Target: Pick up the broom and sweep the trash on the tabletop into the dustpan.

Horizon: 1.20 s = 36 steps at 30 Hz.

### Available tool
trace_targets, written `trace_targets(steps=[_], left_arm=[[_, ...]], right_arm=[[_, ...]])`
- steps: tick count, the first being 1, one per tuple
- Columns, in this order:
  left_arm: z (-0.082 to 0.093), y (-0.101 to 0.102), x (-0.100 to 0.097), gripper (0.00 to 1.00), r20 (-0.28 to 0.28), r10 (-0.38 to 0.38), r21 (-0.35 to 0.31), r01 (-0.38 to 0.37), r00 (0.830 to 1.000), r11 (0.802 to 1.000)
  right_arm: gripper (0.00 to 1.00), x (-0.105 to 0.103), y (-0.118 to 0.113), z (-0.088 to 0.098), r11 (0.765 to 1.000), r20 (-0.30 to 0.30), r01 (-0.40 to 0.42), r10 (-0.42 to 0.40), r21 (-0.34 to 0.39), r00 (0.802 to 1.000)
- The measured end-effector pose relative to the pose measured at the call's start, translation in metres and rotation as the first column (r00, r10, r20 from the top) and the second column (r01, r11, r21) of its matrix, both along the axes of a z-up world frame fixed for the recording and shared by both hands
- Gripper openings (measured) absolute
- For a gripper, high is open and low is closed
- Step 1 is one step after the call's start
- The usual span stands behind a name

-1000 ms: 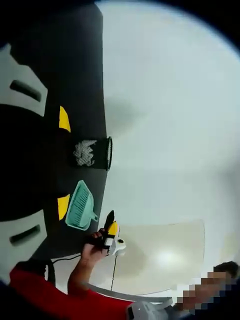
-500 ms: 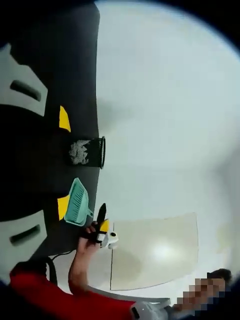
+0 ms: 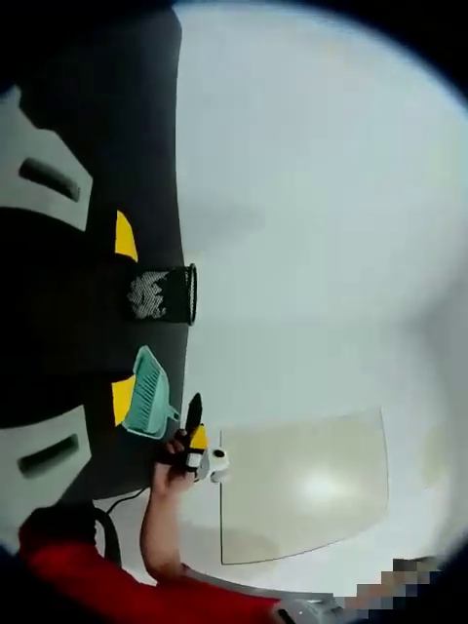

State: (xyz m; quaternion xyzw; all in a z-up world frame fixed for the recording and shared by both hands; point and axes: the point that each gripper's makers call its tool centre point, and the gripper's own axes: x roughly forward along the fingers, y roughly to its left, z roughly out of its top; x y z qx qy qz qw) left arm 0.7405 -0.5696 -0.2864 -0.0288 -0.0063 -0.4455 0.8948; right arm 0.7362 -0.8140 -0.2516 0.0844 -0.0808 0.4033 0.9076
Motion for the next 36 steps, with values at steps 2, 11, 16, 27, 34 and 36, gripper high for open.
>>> trace_targets(steps=[2,11,16,27,34,36], left_arm=[[-0.002,0.001,0.001,0.45,-0.007,0.007,0.009,-0.007,1.0,1.0],[-0.01,0.005,-0.001,0.44,-0.029,0.012,0.05,-0.011,1.0,0.999],[-0.002,0.008,-0.006,0.43,0.015,0.012,0.033,-0.012,1.0,0.999],[0.003,0.005,-0.012,0.43,0.054,-0.028,0.021,0.027,0.998,0.999],[-0.005,0.0,-0.011,0.43,0.033,-0.035,0.051,0.033,0.999,0.998],[-0.008,0.001,-0.011,0.42,0.03,-0.023,0.058,0.021,0.999,0.998]], right_arm=[[0.59,-0.003,0.001,0.001,1.0,0.003,-0.006,0.006,-0.002,1.0],[0.57,-0.013,0.005,0.002,0.999,-0.013,-0.036,0.036,0.018,0.999],[0.55,-0.012,0.008,-0.006,0.999,-0.026,-0.013,0.012,-0.033,1.0],[0.53,0.002,-0.008,-0.005,0.998,-0.07,-0.003,0.008,0.063,0.998],[0.52,0.009,-0.013,-0.007,0.994,-0.077,-0.025,0.034,0.103,0.996],[0.52,0.012,-0.014,-0.009,0.992,-0.095,-0.034,0.046,0.122,0.994]])
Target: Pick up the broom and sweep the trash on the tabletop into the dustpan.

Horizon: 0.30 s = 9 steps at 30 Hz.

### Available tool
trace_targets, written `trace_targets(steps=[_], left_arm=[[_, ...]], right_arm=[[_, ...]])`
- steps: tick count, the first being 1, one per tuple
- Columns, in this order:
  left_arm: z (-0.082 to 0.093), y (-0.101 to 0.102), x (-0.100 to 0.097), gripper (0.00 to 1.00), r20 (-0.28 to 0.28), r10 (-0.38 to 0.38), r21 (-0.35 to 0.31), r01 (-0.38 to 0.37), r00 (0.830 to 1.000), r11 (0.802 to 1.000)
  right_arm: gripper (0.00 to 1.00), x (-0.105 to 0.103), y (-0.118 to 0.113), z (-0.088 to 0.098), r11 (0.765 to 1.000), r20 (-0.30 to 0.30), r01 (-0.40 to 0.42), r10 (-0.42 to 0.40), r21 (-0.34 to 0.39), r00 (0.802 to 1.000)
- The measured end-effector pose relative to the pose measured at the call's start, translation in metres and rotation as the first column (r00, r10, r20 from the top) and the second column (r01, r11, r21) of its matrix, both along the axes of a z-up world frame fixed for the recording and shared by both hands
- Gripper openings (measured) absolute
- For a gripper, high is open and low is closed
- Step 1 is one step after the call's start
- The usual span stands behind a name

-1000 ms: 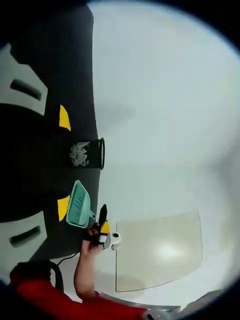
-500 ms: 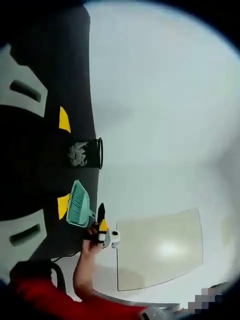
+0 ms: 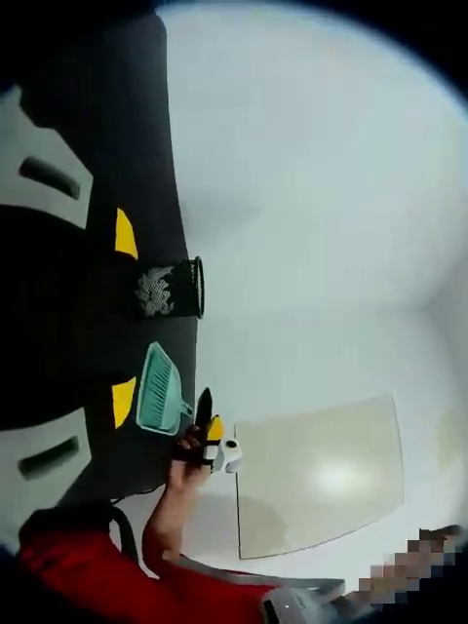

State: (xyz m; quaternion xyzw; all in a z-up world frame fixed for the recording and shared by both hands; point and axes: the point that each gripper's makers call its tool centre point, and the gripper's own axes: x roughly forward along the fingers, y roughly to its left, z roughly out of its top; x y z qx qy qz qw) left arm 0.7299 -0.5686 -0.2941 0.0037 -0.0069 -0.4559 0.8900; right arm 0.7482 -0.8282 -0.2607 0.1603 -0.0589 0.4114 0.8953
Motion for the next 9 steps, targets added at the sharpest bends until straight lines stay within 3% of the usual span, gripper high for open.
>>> trace_targets(steps=[5,9], left_arm=[[0.0,0.001,-0.001,0.4,0.008,0.014,-0.002,-0.014,1.0,1.0],[-0.001,0.01,0.01,0.4,-0.004,0.012,-0.025,-0.012,1.0,1.0]], right_arm=[[0.51,0.002,-0.007,0.004,0.999,-0.001,0.001,-0.001,0.052,1.0],[0.5,0.005,-0.012,0.004,0.997,-0.012,0.005,-0.004,0.081,1.0]])
